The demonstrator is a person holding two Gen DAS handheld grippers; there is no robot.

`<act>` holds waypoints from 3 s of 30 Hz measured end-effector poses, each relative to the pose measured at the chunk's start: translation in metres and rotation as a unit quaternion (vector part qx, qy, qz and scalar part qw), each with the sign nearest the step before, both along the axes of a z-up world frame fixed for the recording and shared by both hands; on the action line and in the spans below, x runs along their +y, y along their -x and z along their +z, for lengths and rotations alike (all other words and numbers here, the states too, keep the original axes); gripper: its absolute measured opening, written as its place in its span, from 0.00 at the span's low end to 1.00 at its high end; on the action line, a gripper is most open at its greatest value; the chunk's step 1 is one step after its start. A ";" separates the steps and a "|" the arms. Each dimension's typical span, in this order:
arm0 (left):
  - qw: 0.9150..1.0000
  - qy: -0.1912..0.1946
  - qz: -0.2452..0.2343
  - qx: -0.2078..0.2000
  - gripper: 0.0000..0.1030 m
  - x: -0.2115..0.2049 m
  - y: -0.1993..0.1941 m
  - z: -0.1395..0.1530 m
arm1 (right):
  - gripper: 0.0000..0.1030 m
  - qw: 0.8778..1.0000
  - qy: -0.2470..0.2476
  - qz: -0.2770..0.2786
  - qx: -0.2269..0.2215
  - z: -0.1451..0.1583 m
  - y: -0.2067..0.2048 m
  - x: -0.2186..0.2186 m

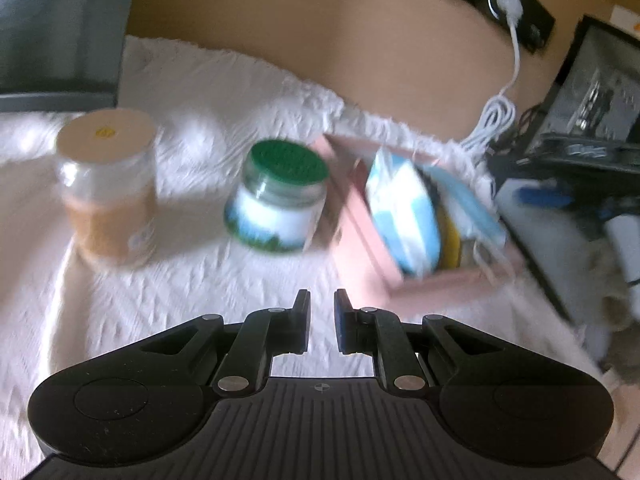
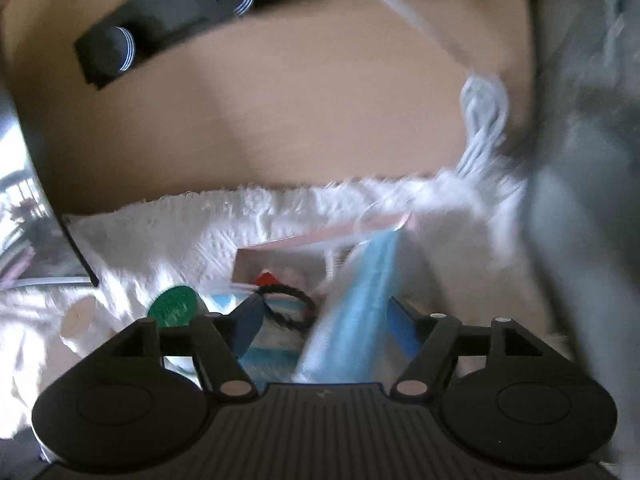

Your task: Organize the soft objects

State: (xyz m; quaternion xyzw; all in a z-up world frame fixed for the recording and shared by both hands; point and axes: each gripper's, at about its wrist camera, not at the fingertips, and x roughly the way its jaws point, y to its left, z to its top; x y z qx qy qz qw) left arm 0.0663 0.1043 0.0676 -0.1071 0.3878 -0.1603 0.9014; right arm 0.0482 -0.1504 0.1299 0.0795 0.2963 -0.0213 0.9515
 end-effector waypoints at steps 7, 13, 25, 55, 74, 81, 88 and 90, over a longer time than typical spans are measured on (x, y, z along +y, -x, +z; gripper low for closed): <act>0.997 -0.048 0.055 -0.020 0.13 -0.023 0.065 -0.017 | 0.78 0.998 0.062 0.032 0.000 -0.041 0.069 -0.001; 0.991 -0.077 0.080 -0.070 0.14 -0.068 0.094 -0.026 | 0.79 0.991 0.093 0.054 0.079 -0.112 0.081 0.001; 0.986 -0.124 0.080 -0.078 0.14 -0.111 0.100 -0.044 | 1.00 0.993 0.100 0.047 0.041 -0.136 0.087 -0.015; 0.983 -0.147 0.069 -0.083 0.14 -0.119 0.094 -0.044 | 1.00 0.994 0.099 0.036 0.013 -0.141 0.096 -0.013; 0.985 -0.136 0.070 -0.081 0.14 -0.116 0.094 -0.044 | 1.00 0.994 0.099 0.036 0.013 -0.141 0.096 -0.013; 0.985 -0.137 0.070 -0.081 0.14 -0.116 0.094 -0.044 | 1.00 0.994 0.099 0.036 0.013 -0.141 0.096 -0.013; 0.985 -0.135 0.070 -0.081 0.14 -0.116 0.094 -0.044 | 1.00 0.994 0.099 0.036 0.013 -0.140 0.096 -0.012; 0.985 -0.134 0.070 -0.081 0.14 -0.116 0.094 -0.044 | 1.00 0.994 0.099 0.036 0.013 -0.140 0.096 -0.013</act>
